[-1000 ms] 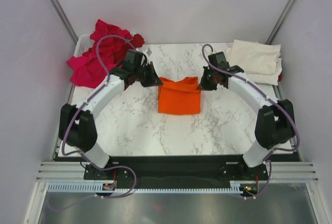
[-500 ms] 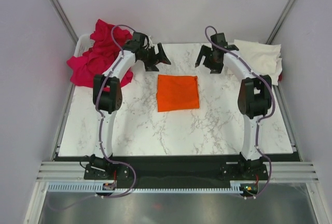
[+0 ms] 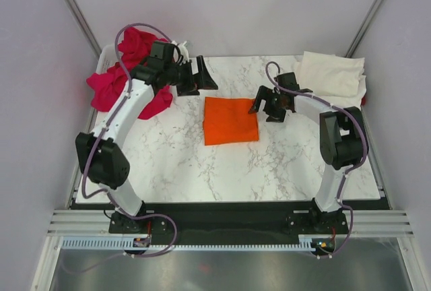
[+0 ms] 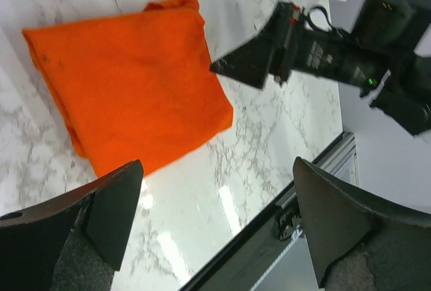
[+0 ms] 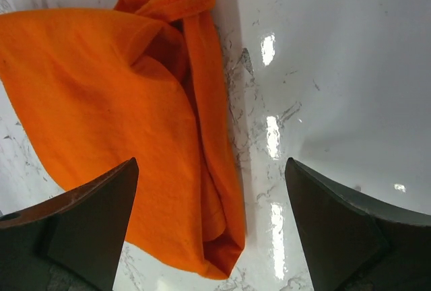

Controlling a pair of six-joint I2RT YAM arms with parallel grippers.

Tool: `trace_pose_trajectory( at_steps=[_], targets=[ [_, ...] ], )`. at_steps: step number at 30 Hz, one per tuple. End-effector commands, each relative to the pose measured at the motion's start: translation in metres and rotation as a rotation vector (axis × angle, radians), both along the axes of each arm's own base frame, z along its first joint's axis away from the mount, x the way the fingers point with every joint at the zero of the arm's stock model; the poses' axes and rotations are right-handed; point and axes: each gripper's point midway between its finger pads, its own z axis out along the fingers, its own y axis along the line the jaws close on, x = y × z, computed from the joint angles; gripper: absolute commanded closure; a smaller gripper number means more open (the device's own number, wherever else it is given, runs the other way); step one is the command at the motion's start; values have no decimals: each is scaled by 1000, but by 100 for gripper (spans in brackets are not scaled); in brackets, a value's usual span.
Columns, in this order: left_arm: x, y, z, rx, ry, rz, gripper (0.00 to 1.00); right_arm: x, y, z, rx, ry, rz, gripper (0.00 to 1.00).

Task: Fold and stack the t-shirts
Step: Neatly place the folded tshirt to the corner

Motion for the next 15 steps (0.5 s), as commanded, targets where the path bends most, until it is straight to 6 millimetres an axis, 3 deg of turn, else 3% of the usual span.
trace_pose_trajectory(
  at_steps=[1,9,14,15],
  targets=[
    [-34,22,-9,66,-13,12,0,21,13,1,66,-102,48,2],
    [-111,72,-37,180,-89,72,0,33,22,-39,113,-85,32,5],
    [-144,94,-47,197,-163,124,0,28,31,-56,203,-112,14,20],
    [-149,98,-58,205,-156,141,0,26,33,-58,234,-133,-3,23]
  ],
)
